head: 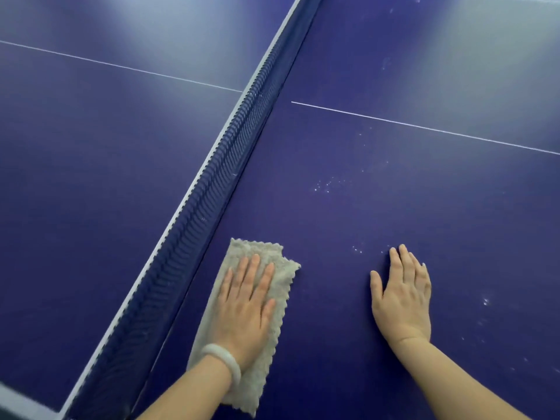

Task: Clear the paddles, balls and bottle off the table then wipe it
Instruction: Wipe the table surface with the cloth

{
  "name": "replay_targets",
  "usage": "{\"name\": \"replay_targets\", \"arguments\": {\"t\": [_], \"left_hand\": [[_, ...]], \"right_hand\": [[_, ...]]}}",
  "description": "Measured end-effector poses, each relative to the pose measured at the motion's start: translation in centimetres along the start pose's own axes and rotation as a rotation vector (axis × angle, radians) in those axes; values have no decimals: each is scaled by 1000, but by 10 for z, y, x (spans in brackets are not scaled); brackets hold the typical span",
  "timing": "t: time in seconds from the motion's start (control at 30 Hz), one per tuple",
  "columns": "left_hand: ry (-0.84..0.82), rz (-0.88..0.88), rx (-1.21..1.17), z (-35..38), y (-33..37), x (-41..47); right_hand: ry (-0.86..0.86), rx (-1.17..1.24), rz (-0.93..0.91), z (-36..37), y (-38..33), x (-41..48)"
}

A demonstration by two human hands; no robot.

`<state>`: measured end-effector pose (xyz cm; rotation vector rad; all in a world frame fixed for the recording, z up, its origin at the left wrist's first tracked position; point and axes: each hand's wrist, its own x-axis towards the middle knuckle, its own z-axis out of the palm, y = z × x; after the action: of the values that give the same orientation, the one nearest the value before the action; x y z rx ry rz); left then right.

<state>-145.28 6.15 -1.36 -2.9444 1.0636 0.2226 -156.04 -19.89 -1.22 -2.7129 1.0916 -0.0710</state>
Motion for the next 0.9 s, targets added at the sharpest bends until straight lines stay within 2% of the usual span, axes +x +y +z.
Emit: {"name": "replay_targets", "arguments": {"t": [0.1,0.2,0.37,0.47,0.6,0.73,0.9], "left_hand": [[24,-257,-33,-1,-18,-7],[37,-326,-29,-2,-25,20],[63,-356,-42,-10,-23,75],[69,-366,-46,-13,-20,99],[70,-393,-54,-17,-19,128],[96,-414,-76,-21,-24,168],[88,-274,-46,-29,-25,230]], "right_hand": [[1,39,10,-1,0,-1],[12,110,47,-2,1,6],[102,179,-17,-8,-12,38],[65,152,-67,-9,-29,66],[27,161,-27,-3,-38,87],[80,110,-39,8,-36,86],[115,82,-24,12,-38,90]]}}
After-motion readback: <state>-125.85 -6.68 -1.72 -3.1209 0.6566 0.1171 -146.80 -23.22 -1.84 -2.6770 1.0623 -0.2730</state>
